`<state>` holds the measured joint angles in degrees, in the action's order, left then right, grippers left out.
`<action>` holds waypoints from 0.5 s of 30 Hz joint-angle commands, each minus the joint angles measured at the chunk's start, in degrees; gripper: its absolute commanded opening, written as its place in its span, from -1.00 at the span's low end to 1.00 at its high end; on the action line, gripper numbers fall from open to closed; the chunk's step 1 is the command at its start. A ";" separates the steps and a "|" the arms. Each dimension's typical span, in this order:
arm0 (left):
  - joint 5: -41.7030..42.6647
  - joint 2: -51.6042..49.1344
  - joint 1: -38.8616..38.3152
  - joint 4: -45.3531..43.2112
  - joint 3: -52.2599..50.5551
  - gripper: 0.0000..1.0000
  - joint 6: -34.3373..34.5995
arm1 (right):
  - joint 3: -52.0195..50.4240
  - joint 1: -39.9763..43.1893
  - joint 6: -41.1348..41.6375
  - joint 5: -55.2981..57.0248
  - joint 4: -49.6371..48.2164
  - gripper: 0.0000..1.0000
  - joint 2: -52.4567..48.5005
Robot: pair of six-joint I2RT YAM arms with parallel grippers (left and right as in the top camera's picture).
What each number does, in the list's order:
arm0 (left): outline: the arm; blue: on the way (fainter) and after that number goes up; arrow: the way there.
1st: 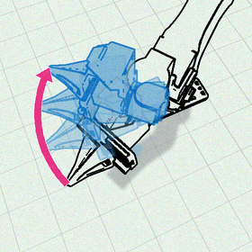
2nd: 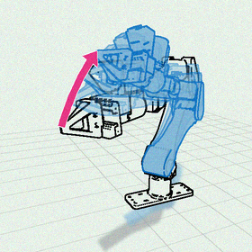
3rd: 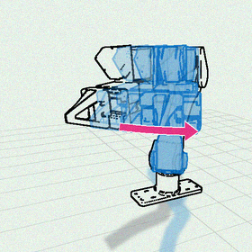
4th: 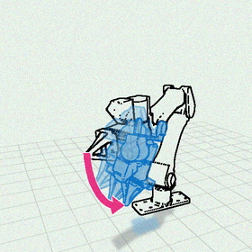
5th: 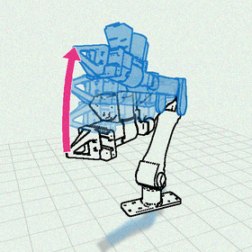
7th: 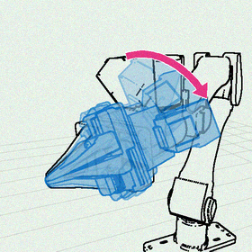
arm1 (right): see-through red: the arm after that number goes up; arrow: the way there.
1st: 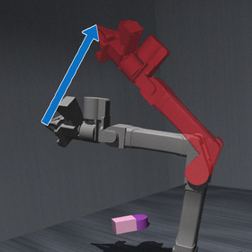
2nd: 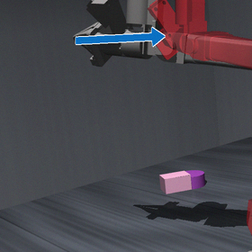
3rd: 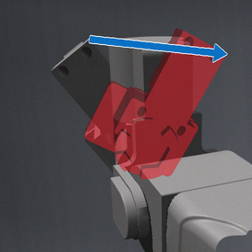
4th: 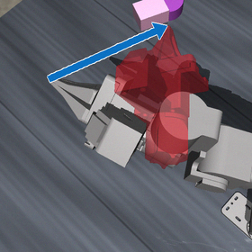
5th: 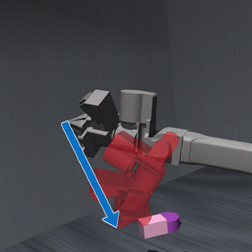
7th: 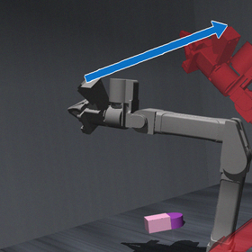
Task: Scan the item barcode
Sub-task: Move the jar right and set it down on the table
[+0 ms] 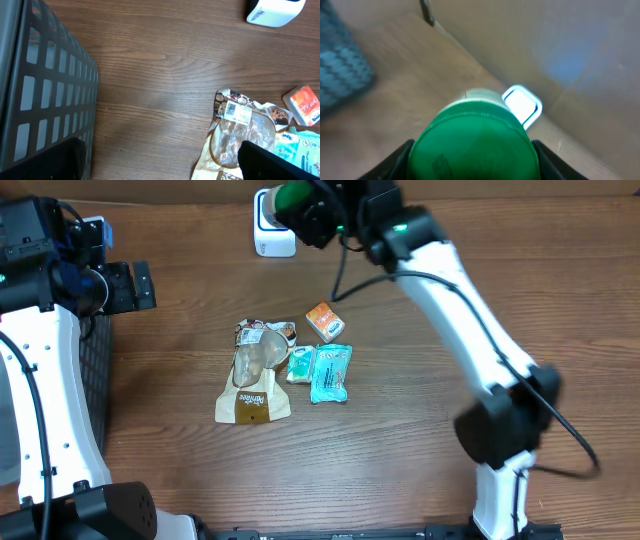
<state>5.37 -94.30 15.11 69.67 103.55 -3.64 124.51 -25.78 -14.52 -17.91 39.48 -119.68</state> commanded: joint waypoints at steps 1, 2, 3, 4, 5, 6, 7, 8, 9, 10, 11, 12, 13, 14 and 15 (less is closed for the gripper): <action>0.00 -0.15 0.24 -0.04 0.74 0.99 -1.51 | 1.03 2.43 5.35 -1.86 10.71 -0.03 5.40; 0.02 -0.15 0.24 -0.04 0.74 0.99 -1.51 | 1.03 2.91 5.35 -1.77 13.86 -0.02 5.62; 0.00 -0.15 0.24 -0.04 0.74 0.99 -1.51 | 1.03 3.91 6.32 -1.16 19.56 -0.01 5.73; 0.00 -0.15 0.24 -0.04 0.74 0.99 -1.51 | 1.01 4.50 7.98 -0.48 22.29 0.00 5.64; 0.02 -0.15 0.24 -0.04 0.74 0.99 -1.51 | 0.79 5.38 10.67 0.50 25.42 0.00 5.31; 0.00 -0.15 0.24 -0.04 0.74 0.99 -1.51 | 0.42 6.25 12.66 0.94 27.91 0.01 5.09; 0.00 -0.15 0.24 -0.04 0.74 0.99 -1.51 | -0.44 7.80 14.38 1.05 31.28 0.02 4.68; 0.02 -0.15 0.24 -0.04 0.74 0.99 -1.51 | -1.20 9.03 15.08 1.11 33.18 0.02 4.39; 0.02 -0.15 0.24 -0.04 0.74 0.99 -1.51 | -2.21 10.32 15.58 1.16 34.51 0.02 4.09; 0.02 -0.15 0.24 -0.04 0.74 1.00 -1.51 | -3.19 11.37 15.91 1.36 35.23 0.02 3.89; 0.02 -0.15 0.24 -0.04 0.74 0.99 -1.51 | -4.70 12.66 16.06 1.40 35.71 0.02 3.80; 0.00 -0.15 0.24 -0.04 0.74 0.99 -1.51 | -6.47 13.84 16.04 1.42 35.69 0.04 3.76; 0.02 -0.15 0.24 -0.04 0.74 0.99 -1.51 | -8.11 14.82 16.04 1.60 35.45 0.07 3.76; 0.00 -0.15 0.24 -0.04 0.74 0.99 -1.51 | -10.01 15.98 16.04 1.97 35.15 0.08 3.76; 0.02 -0.15 0.24 -0.04 0.74 0.99 -1.51 | -11.87 17.09 16.06 2.45 34.71 0.07 3.76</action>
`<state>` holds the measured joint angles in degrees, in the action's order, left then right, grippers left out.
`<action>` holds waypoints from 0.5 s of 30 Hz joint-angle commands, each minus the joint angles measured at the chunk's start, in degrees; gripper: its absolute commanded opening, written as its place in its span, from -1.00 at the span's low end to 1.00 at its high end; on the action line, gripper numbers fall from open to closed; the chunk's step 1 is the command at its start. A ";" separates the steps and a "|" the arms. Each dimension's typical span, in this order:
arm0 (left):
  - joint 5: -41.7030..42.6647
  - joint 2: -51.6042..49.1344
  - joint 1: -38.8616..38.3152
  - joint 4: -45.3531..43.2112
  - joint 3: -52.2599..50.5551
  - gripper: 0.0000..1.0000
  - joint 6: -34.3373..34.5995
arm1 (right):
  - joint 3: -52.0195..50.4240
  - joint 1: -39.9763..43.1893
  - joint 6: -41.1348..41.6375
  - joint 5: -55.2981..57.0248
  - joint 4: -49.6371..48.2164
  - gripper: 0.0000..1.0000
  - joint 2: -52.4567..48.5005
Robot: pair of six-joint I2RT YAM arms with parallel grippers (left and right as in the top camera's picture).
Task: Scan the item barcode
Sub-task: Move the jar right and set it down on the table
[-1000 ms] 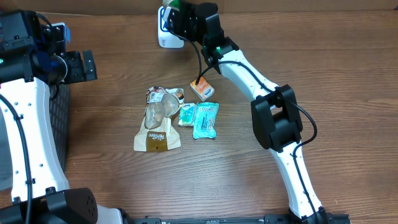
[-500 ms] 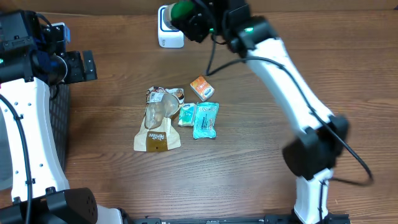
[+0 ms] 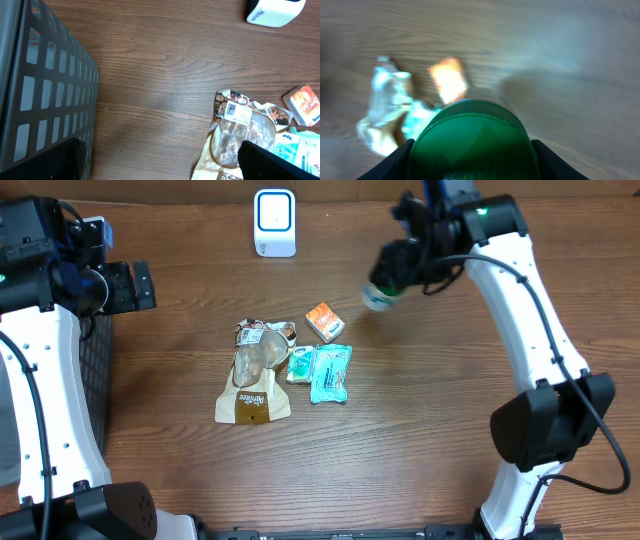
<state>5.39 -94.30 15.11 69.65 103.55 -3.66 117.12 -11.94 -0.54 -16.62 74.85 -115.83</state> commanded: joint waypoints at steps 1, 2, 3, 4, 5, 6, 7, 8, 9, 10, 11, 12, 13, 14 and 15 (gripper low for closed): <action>0.00 -0.15 0.24 -0.02 0.74 0.99 -1.49 | -6.29 4.15 2.05 1.46 -1.38 0.07 -0.09; 0.00 -0.15 0.24 -0.02 0.74 0.99 -1.49 | -8.28 5.11 2.05 1.64 -2.29 0.08 -0.09; 0.00 -0.15 0.24 -0.02 0.74 0.99 -1.49 | -10.03 5.99 2.05 1.62 -3.17 0.08 -0.09; -0.02 -0.15 0.24 -0.02 0.74 0.99 -1.49 | -11.91 6.88 2.05 1.68 -4.04 0.08 -0.09; -0.02 -0.15 0.24 -0.02 0.74 0.99 -1.49 | -13.79 7.74 2.08 2.16 -4.90 0.08 -0.09; 0.00 -0.15 0.24 -0.02 0.74 0.99 -1.49 | -15.50 8.55 2.08 2.99 -5.57 0.08 -0.09; 0.00 -0.15 0.24 -0.02 0.74 0.99 -1.49 | -16.98 9.35 2.32 3.76 -6.14 0.08 -0.09; 0.00 -0.15 0.24 -0.02 0.74 0.99 -1.49 | -18.25 10.05 2.38 3.96 -6.71 0.08 -0.09; 0.00 -0.15 0.24 -0.02 0.74 0.99 -1.49 | -19.61 10.93 2.67 3.93 -7.32 0.08 -0.09; -0.02 -0.15 0.24 -0.02 0.74 0.99 -1.49 | -20.57 11.80 3.13 3.98 -7.61 0.07 -0.09; -0.02 -0.15 0.24 -0.02 0.74 0.99 -1.49 | -22.01 13.22 3.80 4.20 -8.17 0.06 -0.09; 0.00 -0.15 0.24 -0.02 0.74 0.99 -1.49 | -22.49 13.79 3.80 4.48 -8.31 0.06 -0.09; 0.00 -0.15 0.24 -0.02 0.74 0.99 -1.49 | -22.95 14.40 3.82 5.44 -8.48 0.05 -0.09; -0.02 -0.15 0.24 -0.02 0.74 0.99 -1.49 | -23.19 14.78 3.98 6.78 -8.59 0.05 -0.09; 0.00 -0.15 0.24 -0.02 0.74 0.99 -1.49 | -23.32 15.08 4.55 8.70 -8.68 0.05 -0.11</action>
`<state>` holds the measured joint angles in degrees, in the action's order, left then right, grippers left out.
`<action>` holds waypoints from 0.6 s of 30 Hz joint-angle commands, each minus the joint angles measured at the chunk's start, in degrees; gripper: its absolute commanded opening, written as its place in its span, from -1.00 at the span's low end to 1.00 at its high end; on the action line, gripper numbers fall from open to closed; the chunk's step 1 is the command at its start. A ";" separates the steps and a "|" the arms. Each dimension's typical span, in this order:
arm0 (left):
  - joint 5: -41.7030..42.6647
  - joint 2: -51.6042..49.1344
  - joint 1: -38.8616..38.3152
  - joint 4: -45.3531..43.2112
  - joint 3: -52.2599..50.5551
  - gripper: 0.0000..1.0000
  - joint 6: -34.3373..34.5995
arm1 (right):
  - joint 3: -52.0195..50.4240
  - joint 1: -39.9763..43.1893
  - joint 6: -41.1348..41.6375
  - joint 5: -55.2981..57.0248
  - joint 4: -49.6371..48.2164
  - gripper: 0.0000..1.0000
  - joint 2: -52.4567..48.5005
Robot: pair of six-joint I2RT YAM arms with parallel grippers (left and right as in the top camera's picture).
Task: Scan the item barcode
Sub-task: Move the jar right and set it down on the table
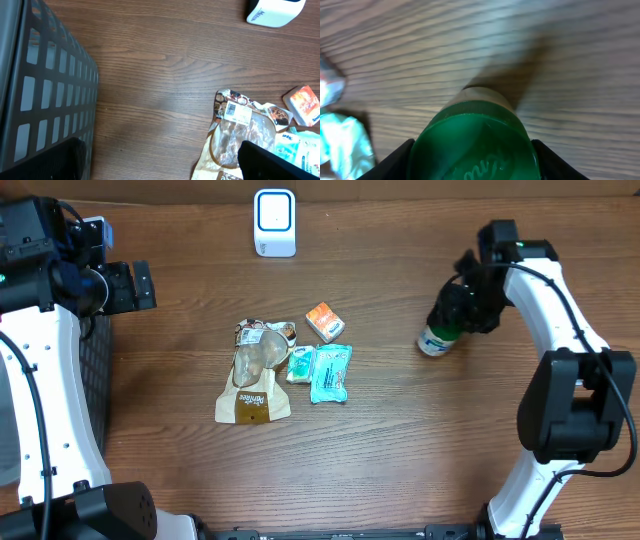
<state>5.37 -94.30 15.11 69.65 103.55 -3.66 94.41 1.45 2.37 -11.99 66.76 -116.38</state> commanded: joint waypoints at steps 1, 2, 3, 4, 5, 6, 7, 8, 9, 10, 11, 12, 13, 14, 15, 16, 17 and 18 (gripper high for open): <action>0.02 -0.15 0.24 -0.02 0.74 0.99 -1.49 | -0.61 1.88 2.67 6.80 -0.63 0.06 0.46; 0.02 -0.15 0.24 -0.02 0.74 0.99 -1.49 | -0.61 1.90 2.80 9.03 -0.74 0.06 0.44; 0.00 -0.15 0.24 -0.02 0.74 0.99 -1.49 | -0.61 1.90 2.82 10.97 -0.98 0.06 0.44; 0.00 -0.15 0.24 -0.02 0.74 0.99 -1.49 | -0.61 1.90 2.82 12.02 -1.20 0.06 0.44; 0.00 -0.15 0.24 -0.02 0.74 0.99 -1.49 | -0.61 1.90 2.80 12.50 -1.53 0.06 0.44; 0.00 -0.15 0.24 -0.02 0.74 0.99 -1.49 | -0.61 1.90 2.80 12.57 -1.66 0.05 0.44; 0.00 -0.15 0.24 -0.02 0.74 0.99 -1.49 | -0.61 1.88 2.80 12.57 -1.75 0.05 0.44; 0.00 -0.15 0.24 -0.02 0.74 0.99 -1.49 | -0.61 1.88 2.80 12.55 -1.75 0.06 0.44; 0.02 -0.15 0.24 -0.02 0.74 0.99 -1.49 | -0.61 1.88 2.80 12.57 -1.68 0.06 0.44; 0.02 -0.15 0.24 -0.02 0.74 0.99 -1.49 | -0.61 1.88 2.80 12.59 -1.55 0.06 0.44; 0.00 -0.15 0.24 -0.02 0.74 0.99 -1.49 | -0.61 1.88 2.80 12.59 -1.49 0.06 0.44; 0.00 -0.15 0.24 -0.02 0.74 0.99 -1.49 | -0.61 1.88 2.80 12.61 -1.38 0.06 0.44; 0.02 -0.15 0.24 -0.02 0.74 0.99 -1.49 | -0.61 1.90 2.80 12.68 -1.29 0.07 0.44; 0.02 -0.15 0.24 -0.02 0.74 0.99 -1.49 | -0.61 1.95 2.82 13.03 -1.11 0.14 0.44; 0.02 -0.15 0.24 -0.02 0.74 0.99 -1.49 | -0.61 1.95 2.80 13.31 -0.90 0.22 0.44; 0.00 -0.15 0.24 -0.02 0.74 0.99 -1.49 | -0.61 1.95 2.80 13.27 -0.68 0.31 0.44; 0.02 -0.15 0.24 -0.02 0.74 0.99 -1.49 | -0.61 1.95 2.80 13.25 -0.37 0.40 0.44; 0.00 -0.15 0.24 -0.02 0.74 0.99 -1.49 | -0.61 1.95 2.80 13.25 -0.13 0.47 0.44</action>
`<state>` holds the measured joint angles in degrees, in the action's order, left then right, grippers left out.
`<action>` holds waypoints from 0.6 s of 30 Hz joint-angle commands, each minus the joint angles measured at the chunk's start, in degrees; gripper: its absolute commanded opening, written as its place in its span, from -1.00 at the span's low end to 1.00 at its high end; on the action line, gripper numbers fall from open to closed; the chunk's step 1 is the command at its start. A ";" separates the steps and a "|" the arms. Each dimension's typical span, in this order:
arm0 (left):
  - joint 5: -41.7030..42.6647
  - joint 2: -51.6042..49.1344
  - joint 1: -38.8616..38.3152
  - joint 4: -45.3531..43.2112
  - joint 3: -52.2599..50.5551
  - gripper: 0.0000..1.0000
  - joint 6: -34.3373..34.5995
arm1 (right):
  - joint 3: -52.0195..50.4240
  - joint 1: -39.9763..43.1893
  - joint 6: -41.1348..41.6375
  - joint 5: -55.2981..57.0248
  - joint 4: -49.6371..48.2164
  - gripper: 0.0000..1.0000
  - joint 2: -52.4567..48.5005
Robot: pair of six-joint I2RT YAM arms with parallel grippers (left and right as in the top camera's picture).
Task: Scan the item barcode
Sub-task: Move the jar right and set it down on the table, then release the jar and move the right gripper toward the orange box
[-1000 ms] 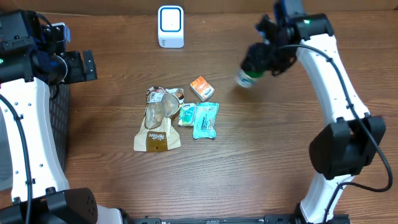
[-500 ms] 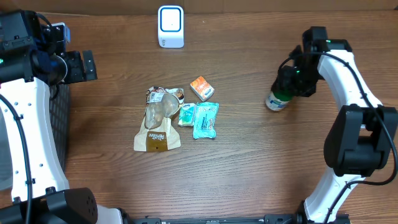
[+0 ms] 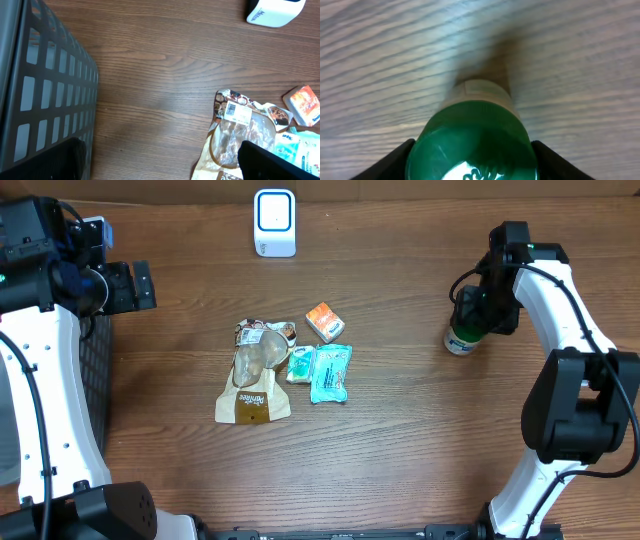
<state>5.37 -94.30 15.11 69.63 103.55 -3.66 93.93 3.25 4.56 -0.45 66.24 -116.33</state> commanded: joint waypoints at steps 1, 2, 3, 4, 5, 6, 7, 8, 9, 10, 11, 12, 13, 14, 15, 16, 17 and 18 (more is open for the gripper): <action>0.02 -0.15 0.24 0.00 0.74 0.99 -1.49 | -0.13 0.15 0.61 1.70 0.63 0.56 0.39; 0.02 -0.15 0.24 0.00 0.74 0.99 -1.49 | -0.13 0.15 0.59 1.70 0.98 0.68 0.39; 0.02 -0.15 0.24 0.00 0.74 0.99 -1.49 | -0.13 0.15 0.59 1.70 1.33 0.75 0.39; 0.02 -0.15 0.24 0.00 0.74 0.99 -1.49 | -0.11 0.15 0.59 1.70 1.64 0.88 0.39; 0.02 -0.15 0.24 0.00 0.74 0.99 -1.49 | -0.04 0.15 0.59 1.73 2.08 1.00 0.44; 0.00 -0.15 0.24 0.00 0.74 0.99 -1.49 | 0.31 0.15 0.59 1.73 2.67 1.00 0.50; 0.02 -0.15 0.24 0.00 0.74 0.99 -1.49 | 0.92 0.15 0.59 1.73 3.23 1.00 0.50; 0.00 -0.15 0.24 0.00 0.74 0.99 -1.49 | 2.14 0.15 0.59 1.73 4.04 1.00 0.50; 0.02 -0.15 0.24 0.00 0.74 0.99 -1.49 | 3.43 0.15 0.59 1.73 4.83 1.00 0.50; 0.02 -0.15 0.24 0.00 0.74 0.99 -1.49 | 5.33 0.13 0.59 1.70 5.88 1.00 0.50; 0.00 -0.15 0.24 0.00 0.74 0.99 -1.49 | 7.28 0.00 0.59 1.70 6.95 1.00 0.50; 0.02 -0.15 0.24 0.00 0.74 0.99 -1.49 | 9.46 -0.20 0.59 1.68 8.07 1.00 0.50; 0.02 -0.15 0.24 0.00 0.74 0.99 -1.49 | 11.93 -0.50 0.61 1.57 9.27 0.99 0.50; 0.02 -0.15 0.24 0.00 0.74 0.99 -1.49 | 14.47 -0.96 0.61 1.16 10.32 0.99 0.50; 0.02 -0.15 0.24 0.00 0.74 0.99 -1.49 | 16.96 -1.49 0.61 0.39 11.08 1.00 0.50; 0.02 -0.15 0.24 0.00 0.74 0.99 -1.49 | 18.88 -2.05 0.61 -0.17 11.32 0.99 0.50; 0.00 -0.15 0.24 0.00 0.74 0.99 -1.49 | 21.70 -3.06 0.61 -1.42 11.45 1.00 0.50; 0.00 -0.15 0.24 0.00 0.74 0.99 -1.49 | 22.80 -3.63 0.61 -2.51 11.15 1.00 0.50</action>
<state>5.37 -94.30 15.11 69.63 103.55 -3.66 111.61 2.07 4.89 -0.03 77.60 -116.31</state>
